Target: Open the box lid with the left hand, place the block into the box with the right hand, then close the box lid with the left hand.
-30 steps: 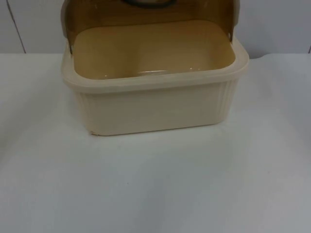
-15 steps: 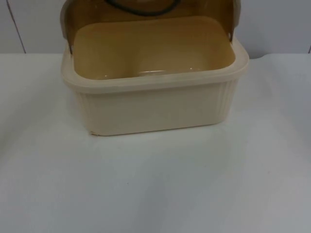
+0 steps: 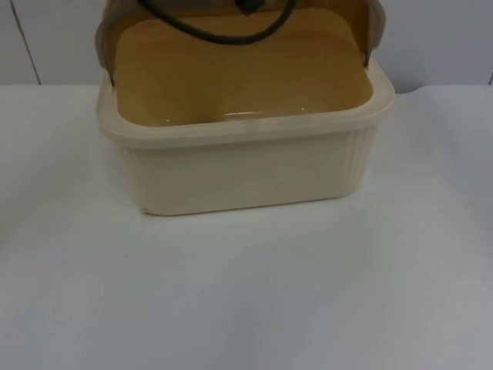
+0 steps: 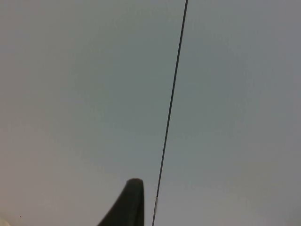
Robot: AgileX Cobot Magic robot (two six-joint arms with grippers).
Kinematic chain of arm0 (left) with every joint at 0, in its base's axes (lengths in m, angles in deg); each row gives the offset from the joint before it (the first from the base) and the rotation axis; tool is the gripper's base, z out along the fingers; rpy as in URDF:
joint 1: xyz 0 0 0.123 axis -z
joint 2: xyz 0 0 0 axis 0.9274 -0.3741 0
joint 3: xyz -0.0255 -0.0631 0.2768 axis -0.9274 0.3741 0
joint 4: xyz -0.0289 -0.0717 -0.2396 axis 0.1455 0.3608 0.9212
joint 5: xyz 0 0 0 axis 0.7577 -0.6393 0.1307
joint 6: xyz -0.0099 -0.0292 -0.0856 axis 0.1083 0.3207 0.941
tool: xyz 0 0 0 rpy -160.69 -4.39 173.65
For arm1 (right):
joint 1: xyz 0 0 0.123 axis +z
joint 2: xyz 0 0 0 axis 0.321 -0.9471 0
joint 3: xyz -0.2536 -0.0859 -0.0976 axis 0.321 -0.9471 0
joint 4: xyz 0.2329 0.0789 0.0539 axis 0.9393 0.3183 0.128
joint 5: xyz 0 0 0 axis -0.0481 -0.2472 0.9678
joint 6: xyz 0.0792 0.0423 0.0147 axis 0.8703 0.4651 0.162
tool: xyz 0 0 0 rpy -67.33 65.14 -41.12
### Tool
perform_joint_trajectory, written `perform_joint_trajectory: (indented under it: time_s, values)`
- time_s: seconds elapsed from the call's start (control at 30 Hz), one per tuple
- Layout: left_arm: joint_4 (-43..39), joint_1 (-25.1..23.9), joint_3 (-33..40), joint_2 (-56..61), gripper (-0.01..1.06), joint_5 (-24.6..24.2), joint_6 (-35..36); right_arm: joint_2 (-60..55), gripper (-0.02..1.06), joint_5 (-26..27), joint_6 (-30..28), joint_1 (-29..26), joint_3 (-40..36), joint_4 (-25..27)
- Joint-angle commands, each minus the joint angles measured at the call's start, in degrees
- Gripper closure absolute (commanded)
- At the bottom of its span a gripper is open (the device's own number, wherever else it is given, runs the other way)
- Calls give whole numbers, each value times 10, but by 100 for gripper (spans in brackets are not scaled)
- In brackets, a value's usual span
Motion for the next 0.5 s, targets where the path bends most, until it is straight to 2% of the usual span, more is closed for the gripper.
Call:
perform_joint_trajectory:
  time_s: [0.0,0.13,0.33,0.47]
  values:
    - [3,5,44,21,105,23,-1,3,11,-2,3,-3,1,-1]
    - [-27,29,149,60,105,92,-1,3,11,-2,5,-3,1,-1]
    - [-21,49,232,75,105,127,-1,3,11,-2,5,-3,1,-1]
    - [-19,67,289,85,105,173,14,3,11,-2,7,-3,1,-1]
